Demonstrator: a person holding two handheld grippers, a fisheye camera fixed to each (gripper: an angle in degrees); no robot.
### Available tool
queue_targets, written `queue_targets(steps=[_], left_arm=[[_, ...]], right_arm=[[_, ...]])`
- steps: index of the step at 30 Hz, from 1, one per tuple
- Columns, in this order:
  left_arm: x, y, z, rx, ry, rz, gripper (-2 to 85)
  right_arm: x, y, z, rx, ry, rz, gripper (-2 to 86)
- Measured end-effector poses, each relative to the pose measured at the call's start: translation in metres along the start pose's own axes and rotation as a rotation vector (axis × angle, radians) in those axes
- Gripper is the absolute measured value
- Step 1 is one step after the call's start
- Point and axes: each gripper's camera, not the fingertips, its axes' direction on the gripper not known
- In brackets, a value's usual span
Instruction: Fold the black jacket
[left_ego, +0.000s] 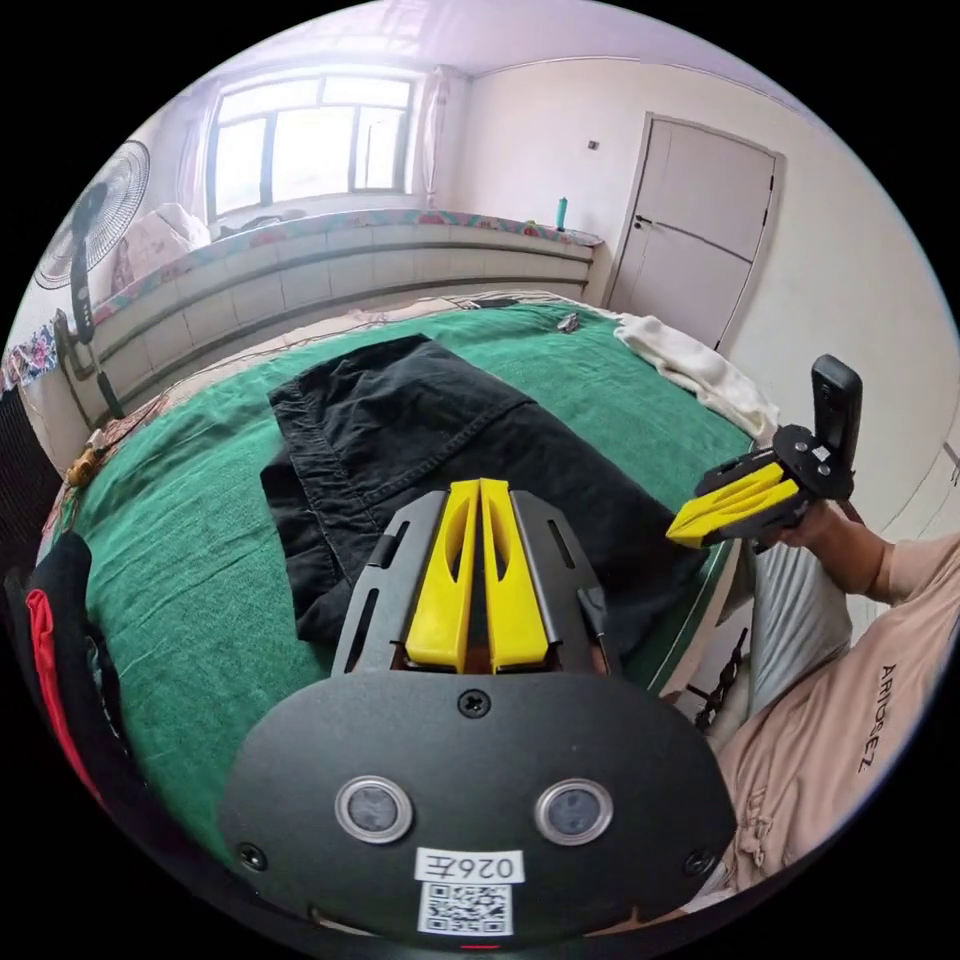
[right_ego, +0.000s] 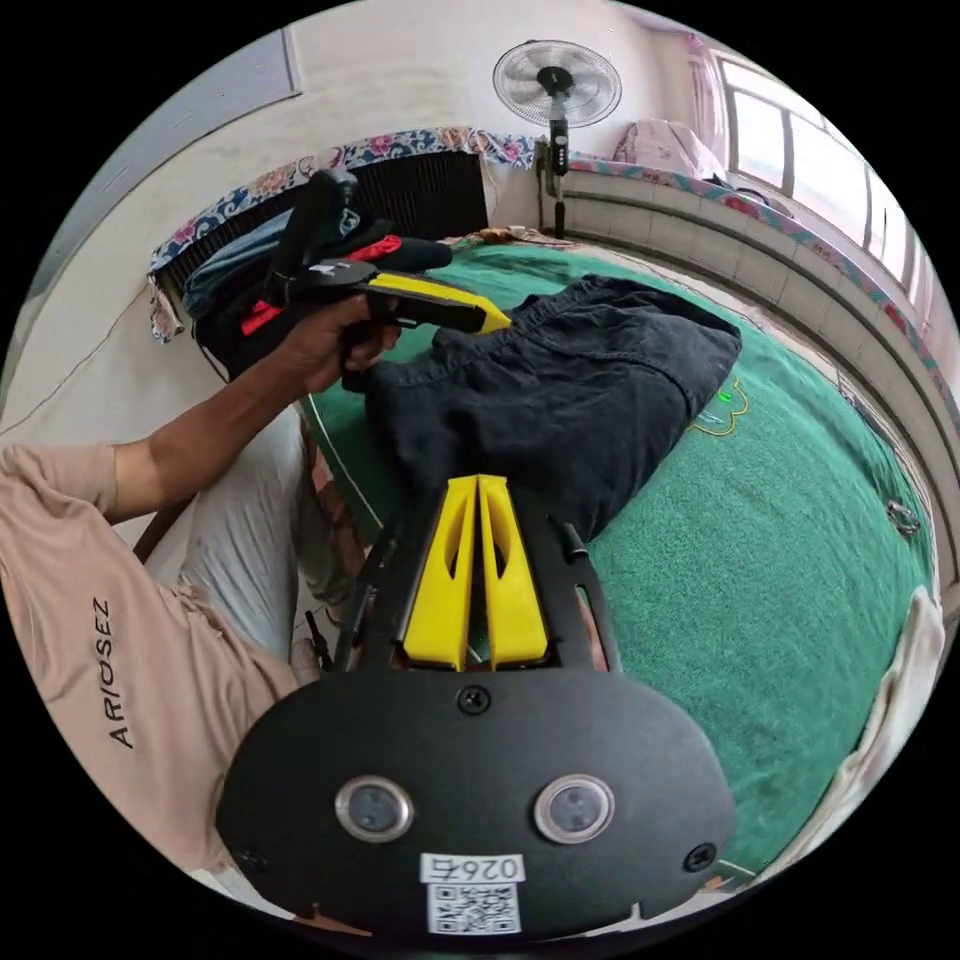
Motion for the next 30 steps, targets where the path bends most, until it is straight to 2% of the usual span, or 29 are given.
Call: queue_targets(steps=[2,3,5,7,9,11,14,17,20,24,26,30], left_arm=[[-0.02,-0.007,0.035,-0.271,-0.185,0.019,-0.9],[-0.023,-0.005,0.045,-0.341,-0.198,0.046,-0.9],[-0.036,0.012,0.037,-0.204,-0.153,0.02,-0.7],[-0.054,0.016,0.028,-0.2,-0.054,-0.047,-0.7],[-0.073,0.014,0.011,-0.191,0.012,-0.084,-0.6],[-0.104,0.021,-0.021,-0.005,-0.053,-0.205,-0.2],[-0.147,0.031,-0.04,0.15,-0.042,-0.355,2.5],[-0.183,0.033,-0.027,0.126,0.048,-0.455,11.5],[-0.205,0.03,-0.006,0.075,0.084,-0.502,15.5],[-0.219,0.018,0.02,-0.003,0.142,-0.506,17.8],[-0.223,0.01,0.022,-0.018,0.085,-0.503,17.4],[-0.232,0.003,0.024,-0.029,0.08,-0.519,16.4]], right_arm=[[0.032,-0.019,-0.012,0.05,0.077,0.055,-0.9],[0.04,-0.025,-0.014,0.041,0.086,0.058,-0.9],[0.074,-0.04,-0.005,-0.084,0.002,0.076,-0.9],[0.099,-0.036,0.018,-0.233,-0.066,0.116,-0.9],[0.126,-0.021,0.014,-0.124,-0.182,0.215,-0.9],[0.162,-0.011,-0.003,-0.047,-0.342,0.336,-0.9],[0.193,-0.006,-0.034,0.076,-0.231,0.424,-0.6],[0.228,-0.016,-0.053,0.125,-0.218,0.491,0.8],[0.264,-0.035,-0.048,0.078,-0.23,0.513,2.9],[0.31,-0.049,-0.027,0.017,-0.23,0.56,5.7],[0.341,-0.049,-0.006,-0.014,-0.299,0.606,8.3],[0.381,-0.04,0.019,0.028,-0.464,0.695,9.4]])
